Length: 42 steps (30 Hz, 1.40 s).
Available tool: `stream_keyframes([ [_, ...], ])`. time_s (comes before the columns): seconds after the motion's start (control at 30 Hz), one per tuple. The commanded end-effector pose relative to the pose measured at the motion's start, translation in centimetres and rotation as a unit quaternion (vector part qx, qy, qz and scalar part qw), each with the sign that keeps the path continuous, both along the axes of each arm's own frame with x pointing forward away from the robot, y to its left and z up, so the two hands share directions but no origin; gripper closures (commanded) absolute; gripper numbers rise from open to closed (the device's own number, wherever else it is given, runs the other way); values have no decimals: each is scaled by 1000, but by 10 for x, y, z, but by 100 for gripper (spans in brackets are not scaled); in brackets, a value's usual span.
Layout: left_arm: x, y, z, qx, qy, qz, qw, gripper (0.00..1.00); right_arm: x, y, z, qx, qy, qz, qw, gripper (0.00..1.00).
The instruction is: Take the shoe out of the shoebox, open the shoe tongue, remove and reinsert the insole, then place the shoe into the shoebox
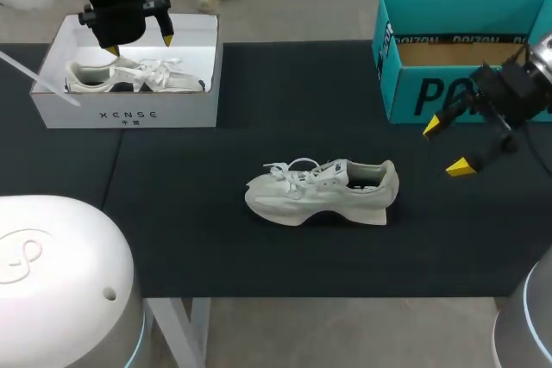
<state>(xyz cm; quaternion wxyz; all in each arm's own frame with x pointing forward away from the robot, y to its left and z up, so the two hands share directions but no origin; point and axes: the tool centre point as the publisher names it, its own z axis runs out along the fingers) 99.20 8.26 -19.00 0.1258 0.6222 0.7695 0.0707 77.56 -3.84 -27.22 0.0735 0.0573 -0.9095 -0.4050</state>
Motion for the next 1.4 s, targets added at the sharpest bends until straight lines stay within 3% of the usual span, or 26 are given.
stream_keyframes([
  [0.03,0,0,0,1,0,0,1000,0,-14,-8,-26,21,-25,-40,999,0],
  [0.5,0,0,0,1,0,0,1000,0,-28,-12,-78,25,-2,-118,993,0],
  [0.73,0,0,0,1,0,0,1000,0,-20,-1,-87,42,-32,-107,993,0],
  [1.1,0,0,0,1,0,0,1000,0,1,11,-101,113,-77,-83,987,0],
  [1.4,0,0,0,1,0,0,1000,0,15,11,-121,146,-64,-90,983,0],
])
